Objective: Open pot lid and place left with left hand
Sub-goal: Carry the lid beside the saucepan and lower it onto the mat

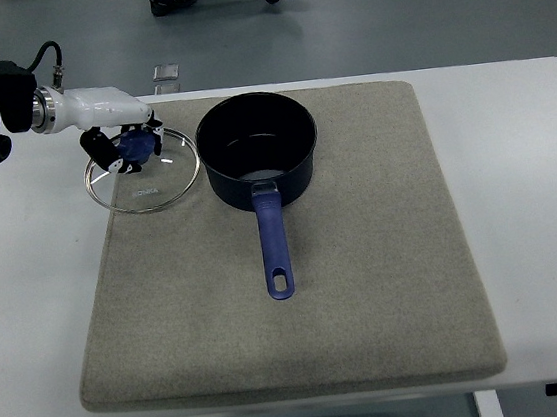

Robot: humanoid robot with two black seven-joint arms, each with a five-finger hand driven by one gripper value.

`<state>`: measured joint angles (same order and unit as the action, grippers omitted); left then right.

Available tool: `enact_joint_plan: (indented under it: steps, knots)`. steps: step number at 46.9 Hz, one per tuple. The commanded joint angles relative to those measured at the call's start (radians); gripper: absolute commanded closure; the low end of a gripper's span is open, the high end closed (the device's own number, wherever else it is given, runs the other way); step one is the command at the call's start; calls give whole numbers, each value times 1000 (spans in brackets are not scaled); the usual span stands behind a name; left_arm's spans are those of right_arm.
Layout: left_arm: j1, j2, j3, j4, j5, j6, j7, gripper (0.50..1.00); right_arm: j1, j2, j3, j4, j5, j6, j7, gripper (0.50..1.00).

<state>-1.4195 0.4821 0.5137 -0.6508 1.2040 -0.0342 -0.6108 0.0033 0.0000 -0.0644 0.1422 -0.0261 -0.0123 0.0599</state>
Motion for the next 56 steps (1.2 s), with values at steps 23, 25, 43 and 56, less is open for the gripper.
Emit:
enact_joint_plan:
  steps: [23, 25, 43, 56]
  knots:
    - [20, -3, -1, 14, -37, 14, 0, 1000, 0, 0, 0, 0, 0, 0, 0, 583]
    - [22, -5, -1, 22, -37, 14, 0, 1000, 0, 0, 0, 0, 0, 0, 0, 583]
    - [42, -31, -3, 42, -37, 42, 0, 1000, 0, 0, 0, -1, 0, 0, 0, 583]
    - [50, -33, -3, 42, -38, 50, 0, 1000, 0, 0, 0, 0, 0, 0, 0, 583]
